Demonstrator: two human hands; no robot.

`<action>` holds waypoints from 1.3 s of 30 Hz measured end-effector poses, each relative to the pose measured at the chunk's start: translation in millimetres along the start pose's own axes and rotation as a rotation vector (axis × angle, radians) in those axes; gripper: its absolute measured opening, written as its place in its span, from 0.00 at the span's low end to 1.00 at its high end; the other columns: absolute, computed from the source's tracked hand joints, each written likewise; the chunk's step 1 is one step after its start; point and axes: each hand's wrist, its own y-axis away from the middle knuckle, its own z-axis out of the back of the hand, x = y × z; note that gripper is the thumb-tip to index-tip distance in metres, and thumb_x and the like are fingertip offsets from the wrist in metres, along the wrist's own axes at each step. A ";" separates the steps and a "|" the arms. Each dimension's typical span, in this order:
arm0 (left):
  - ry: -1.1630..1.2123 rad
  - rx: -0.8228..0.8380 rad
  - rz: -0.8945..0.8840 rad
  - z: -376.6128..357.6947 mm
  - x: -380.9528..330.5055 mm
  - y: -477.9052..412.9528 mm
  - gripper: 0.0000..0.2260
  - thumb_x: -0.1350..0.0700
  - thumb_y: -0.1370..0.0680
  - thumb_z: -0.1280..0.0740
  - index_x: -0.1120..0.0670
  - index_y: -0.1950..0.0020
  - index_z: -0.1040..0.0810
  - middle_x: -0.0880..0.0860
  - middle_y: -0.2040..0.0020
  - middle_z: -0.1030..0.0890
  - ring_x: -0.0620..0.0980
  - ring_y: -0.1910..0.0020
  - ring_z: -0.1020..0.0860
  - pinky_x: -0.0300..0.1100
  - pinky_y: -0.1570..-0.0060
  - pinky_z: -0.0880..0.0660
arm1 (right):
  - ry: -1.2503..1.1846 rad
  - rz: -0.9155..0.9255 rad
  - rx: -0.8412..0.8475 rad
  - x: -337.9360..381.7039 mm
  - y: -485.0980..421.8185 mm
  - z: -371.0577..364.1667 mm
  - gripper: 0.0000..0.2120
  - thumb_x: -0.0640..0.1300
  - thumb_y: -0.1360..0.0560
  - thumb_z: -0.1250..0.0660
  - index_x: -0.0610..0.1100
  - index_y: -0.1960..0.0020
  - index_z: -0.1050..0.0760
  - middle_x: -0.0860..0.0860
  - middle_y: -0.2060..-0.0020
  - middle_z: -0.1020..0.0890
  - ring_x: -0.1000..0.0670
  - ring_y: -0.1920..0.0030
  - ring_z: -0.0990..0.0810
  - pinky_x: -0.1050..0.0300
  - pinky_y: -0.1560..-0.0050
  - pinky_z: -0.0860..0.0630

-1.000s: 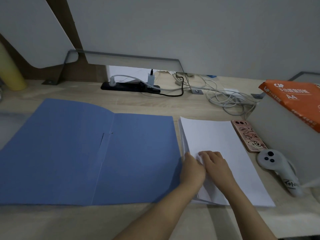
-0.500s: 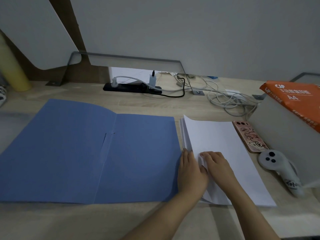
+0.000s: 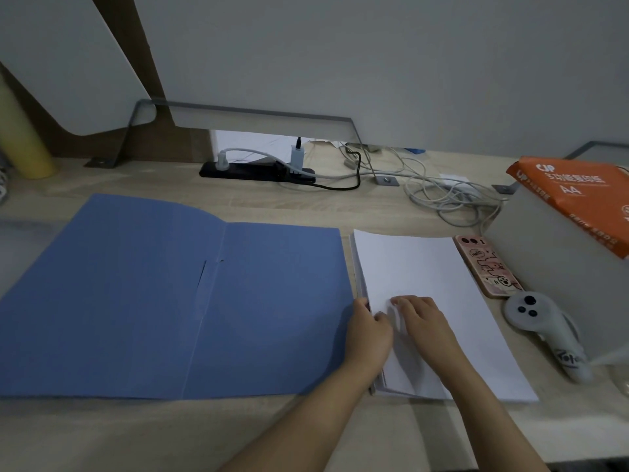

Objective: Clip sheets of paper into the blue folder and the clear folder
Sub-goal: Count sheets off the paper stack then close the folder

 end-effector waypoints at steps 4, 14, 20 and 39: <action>-0.049 0.089 0.064 1.7 -3.4 -5.4 0.18 0.59 0.19 0.46 0.57 0.29 0.38 0.56 0.35 0.27 0.52 0.45 0.25 0.40 0.50 0.28 | -0.025 -0.031 0.014 2.8 0.9 1.7 0.17 0.42 0.19 0.49 0.40 0.35 0.29 0.45 0.34 0.27 0.47 0.33 0.32 0.54 0.33 0.38; 0.003 0.010 -0.140 78.0 -15.9 15.3 0.14 0.60 0.19 0.46 0.52 0.34 0.32 0.46 0.45 0.27 0.46 0.48 0.28 0.37 0.54 0.31 | -0.268 -0.143 -0.281 1.4 27.7 42.8 0.29 0.46 0.25 0.37 0.45 0.27 0.43 0.46 0.29 0.35 0.44 0.31 0.35 0.45 0.34 0.36; 0.005 -0.119 -0.196 156.9 -6.7 28.5 0.10 0.58 0.19 0.45 0.47 0.42 0.31 0.41 0.48 0.25 0.40 0.50 0.26 0.36 0.54 0.29 | -0.975 -0.321 0.108 24.1 64.2 24.4 0.07 0.43 0.25 0.38 0.45 0.49 0.23 0.46 0.52 0.16 0.47 0.50 0.19 0.49 0.48 0.22; -0.123 -0.204 -0.058 255.4 83.4 97.3 0.10 0.61 0.21 0.40 0.53 0.60 0.25 0.47 0.69 0.18 0.41 0.69 0.23 0.32 0.71 0.28 | -0.725 -0.205 0.156 58.5 54.3 -54.6 0.11 0.40 0.23 0.38 0.45 0.41 0.25 0.47 0.48 0.18 0.46 0.50 0.20 0.51 0.50 0.25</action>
